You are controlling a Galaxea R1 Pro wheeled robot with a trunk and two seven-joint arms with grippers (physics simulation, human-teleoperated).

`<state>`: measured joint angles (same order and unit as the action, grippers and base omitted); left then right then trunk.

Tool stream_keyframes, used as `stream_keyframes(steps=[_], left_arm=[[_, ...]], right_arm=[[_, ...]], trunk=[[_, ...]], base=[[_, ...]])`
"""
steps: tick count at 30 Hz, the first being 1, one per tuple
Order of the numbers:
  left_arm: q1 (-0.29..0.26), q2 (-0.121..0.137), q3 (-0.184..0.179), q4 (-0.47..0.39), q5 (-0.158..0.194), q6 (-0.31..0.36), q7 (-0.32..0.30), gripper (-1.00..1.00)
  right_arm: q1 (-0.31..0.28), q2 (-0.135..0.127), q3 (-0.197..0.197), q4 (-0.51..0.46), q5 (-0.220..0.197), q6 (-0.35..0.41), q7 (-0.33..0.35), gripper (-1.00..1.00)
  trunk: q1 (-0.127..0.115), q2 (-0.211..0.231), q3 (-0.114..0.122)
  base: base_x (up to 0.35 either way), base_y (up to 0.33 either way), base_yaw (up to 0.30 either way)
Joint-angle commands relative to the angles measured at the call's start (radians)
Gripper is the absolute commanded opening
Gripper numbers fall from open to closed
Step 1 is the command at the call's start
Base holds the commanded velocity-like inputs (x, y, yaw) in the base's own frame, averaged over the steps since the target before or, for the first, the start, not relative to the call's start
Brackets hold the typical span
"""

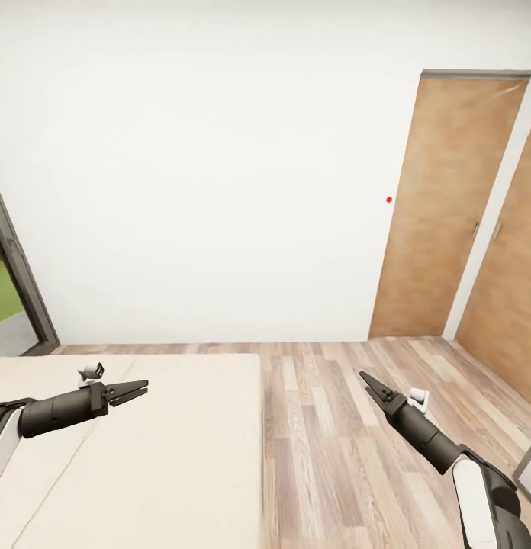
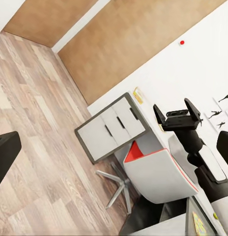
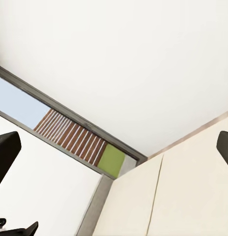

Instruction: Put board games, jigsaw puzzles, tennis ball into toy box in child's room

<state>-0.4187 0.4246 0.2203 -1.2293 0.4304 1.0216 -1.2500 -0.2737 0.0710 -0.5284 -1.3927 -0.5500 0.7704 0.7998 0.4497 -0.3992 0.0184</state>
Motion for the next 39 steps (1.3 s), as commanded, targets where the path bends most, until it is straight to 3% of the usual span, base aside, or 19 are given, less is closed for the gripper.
stream_keyframes(steps=[1, 39], left_arm=[[0.000, 0.000, 0.000, 0.001, 0.002, 0.007, -0.002, 1.00], [0.000, 0.001, 0.001, 0.001, 0.002, 0.007, -0.002, 1.00]], right_arm=[[-0.001, 0.001, -0.002, 0.000, -0.001, 0.006, 0.002, 1.00], [-0.001, 0.001, -0.002, 0.000, -0.001, 0.006, 0.002, 1.00]], trunk=[[0.000, -0.001, 0.000], [0.000, -0.001, 0.002]], base=[[-0.059, 0.273, -0.095], [-0.087, 0.273, -0.009]])
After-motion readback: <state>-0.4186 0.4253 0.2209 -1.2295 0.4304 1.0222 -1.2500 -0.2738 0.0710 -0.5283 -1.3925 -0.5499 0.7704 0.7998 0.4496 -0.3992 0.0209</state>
